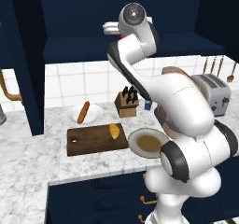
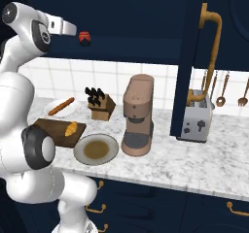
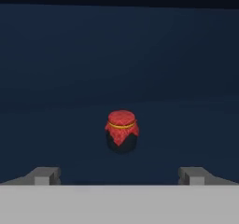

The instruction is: From the different types of pastries on the counter, select a croissant and place it on the cutting board. Then retrieve a jar of jam from the cabinet and place it alongside the croissant on the cutting board.

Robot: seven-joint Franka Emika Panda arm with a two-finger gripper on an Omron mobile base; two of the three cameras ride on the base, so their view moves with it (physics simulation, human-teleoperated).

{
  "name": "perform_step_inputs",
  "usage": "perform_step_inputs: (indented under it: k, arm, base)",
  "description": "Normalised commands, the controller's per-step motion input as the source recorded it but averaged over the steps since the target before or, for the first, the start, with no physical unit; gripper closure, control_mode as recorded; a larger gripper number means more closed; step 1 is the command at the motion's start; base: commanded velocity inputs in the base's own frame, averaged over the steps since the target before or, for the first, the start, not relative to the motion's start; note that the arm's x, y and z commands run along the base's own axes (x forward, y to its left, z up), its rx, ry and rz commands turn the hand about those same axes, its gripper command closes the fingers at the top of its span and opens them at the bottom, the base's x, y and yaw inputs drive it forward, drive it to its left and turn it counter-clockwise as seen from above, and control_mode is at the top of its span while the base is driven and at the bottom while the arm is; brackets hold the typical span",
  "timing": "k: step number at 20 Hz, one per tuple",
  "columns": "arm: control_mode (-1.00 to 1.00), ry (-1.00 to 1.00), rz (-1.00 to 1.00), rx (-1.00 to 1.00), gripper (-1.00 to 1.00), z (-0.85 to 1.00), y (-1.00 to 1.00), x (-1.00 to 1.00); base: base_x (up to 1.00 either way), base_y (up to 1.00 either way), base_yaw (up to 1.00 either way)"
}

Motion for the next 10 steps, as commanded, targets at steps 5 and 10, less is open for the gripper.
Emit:
perform_step_inputs:
  k: [5,10]
  arm:
    - [-1.00,0.00,0.00,0.00,-1.00,-0.09,-0.03,0.40]
    - [-1.00,0.00,0.00,0.00,-1.00,-0.15,-0.03,0.24]
  base:
    - [0.00,0.00,0.00]
    - [0.00,0.00,0.00]
